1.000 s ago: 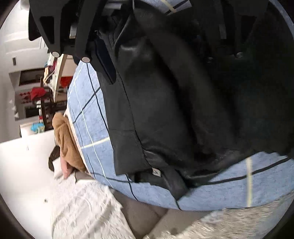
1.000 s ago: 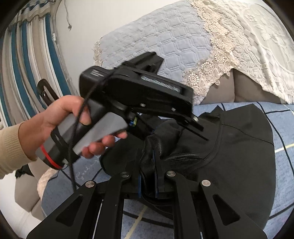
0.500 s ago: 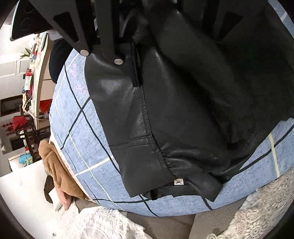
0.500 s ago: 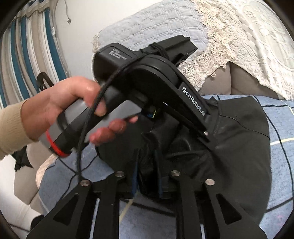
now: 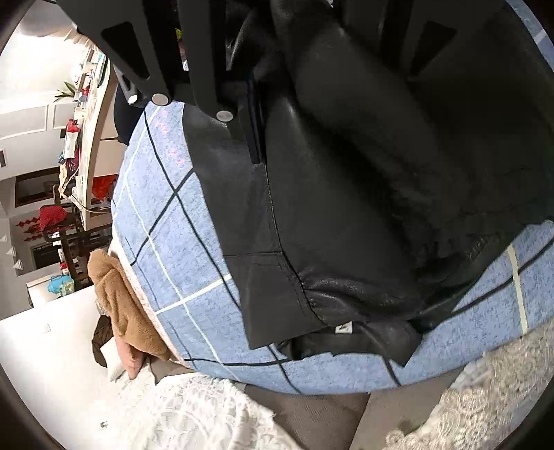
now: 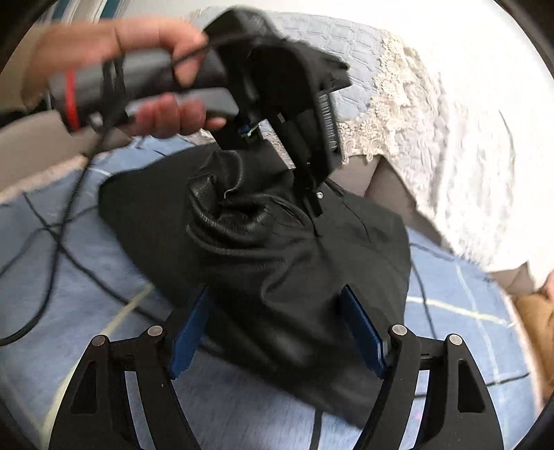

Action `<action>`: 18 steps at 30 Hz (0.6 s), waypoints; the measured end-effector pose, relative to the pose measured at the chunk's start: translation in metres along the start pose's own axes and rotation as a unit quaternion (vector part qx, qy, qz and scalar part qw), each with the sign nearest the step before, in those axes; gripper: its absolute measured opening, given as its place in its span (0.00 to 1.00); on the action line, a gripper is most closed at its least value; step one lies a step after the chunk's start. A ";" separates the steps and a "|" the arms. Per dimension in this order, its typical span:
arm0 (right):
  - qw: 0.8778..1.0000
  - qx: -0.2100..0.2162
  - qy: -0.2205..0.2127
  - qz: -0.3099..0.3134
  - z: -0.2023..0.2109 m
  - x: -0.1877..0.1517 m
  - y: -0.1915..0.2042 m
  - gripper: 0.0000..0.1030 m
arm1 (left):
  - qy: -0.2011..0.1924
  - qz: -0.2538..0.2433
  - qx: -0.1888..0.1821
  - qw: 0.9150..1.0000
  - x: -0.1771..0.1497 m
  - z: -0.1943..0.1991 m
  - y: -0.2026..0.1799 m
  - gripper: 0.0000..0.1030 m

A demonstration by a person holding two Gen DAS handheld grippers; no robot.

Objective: Fold large clothes

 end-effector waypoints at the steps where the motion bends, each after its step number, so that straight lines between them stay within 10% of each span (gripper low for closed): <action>1: 1.000 0.006 -0.003 -0.014 0.000 0.003 -0.003 0.55 | -0.006 -0.004 0.000 1.000 0.001 0.004 -0.004 0.17; 6: 1.000 -0.024 -0.014 -0.008 0.012 0.013 -0.005 0.27 | -0.032 -0.018 -0.011 0.999 0.005 0.028 -0.020 0.17; 18: 0.994 -0.059 -0.091 0.007 0.055 0.077 -0.025 0.14 | -0.116 -0.040 -0.042 0.992 0.005 0.110 -0.041 0.17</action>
Point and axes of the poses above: each gripper's, at about its wrist camera, not at the fingertips, and z roughly against the way its jaws point, y to its left, x to its top, the point moved 6 cm from there along -z, roughly the way its jaws point, and after that the axes turned 10 degrees about z, right-handed, at the moved point
